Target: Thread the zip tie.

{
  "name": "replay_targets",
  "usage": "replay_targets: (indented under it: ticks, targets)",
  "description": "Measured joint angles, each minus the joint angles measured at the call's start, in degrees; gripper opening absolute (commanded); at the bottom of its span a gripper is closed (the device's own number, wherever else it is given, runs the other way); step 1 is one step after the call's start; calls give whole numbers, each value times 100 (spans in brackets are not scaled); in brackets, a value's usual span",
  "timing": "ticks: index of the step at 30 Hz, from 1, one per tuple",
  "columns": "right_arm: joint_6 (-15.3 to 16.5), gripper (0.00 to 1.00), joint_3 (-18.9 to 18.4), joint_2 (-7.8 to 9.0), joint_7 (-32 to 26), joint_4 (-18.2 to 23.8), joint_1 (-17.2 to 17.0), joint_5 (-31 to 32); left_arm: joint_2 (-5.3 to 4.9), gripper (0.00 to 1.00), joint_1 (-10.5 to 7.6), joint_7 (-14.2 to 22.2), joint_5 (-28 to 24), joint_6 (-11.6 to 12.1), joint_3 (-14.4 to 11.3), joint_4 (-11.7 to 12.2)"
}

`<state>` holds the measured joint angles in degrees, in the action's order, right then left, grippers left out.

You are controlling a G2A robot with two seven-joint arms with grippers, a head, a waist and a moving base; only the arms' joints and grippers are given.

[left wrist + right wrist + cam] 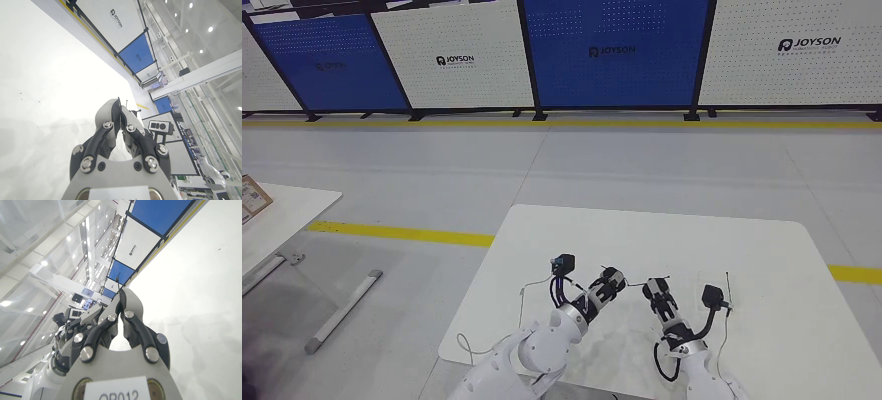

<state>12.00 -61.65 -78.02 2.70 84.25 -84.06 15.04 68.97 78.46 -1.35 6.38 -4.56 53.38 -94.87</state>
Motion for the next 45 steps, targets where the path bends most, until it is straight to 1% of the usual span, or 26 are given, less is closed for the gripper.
replay_targets:
  ticks: [2, 7, 11, 15, 19, 26, 34, 45]
  targets:
    - [57, 0, -1, 1, -77, 51, -25, -16, 12, 0, 12, -25, -64, 115, 10, 10]
    - [188, 0, -70, 5, -104, 143, -86, -100, 28, 0, 34, 96, -248, 249, 53, -1]
    - [212, 0, -115, 1, -37, 162, -110, -131, 30, 0, 73, 213, -424, 311, 124, -54]
    - [277, 0, -149, -8, 26, 157, -125, -197, 33, 0, 103, 336, -613, 320, 193, -89]
    - [403, 0, -189, -10, 19, 166, -148, -254, 36, 0, 120, 462, -740, 298, 239, -117]
    - [520, 0, -216, -12, 17, 229, -204, -210, 51, 0, 151, 548, -964, 264, 301, -154]
    - [614, 0, -243, -19, 51, 204, -237, -172, 94, 0, 105, 465, -1338, -1, 372, -132]
    - [544, 0, -309, -29, -18, 139, -209, -232, 128, 0, 79, 497, -1528, -134, 412, -119]
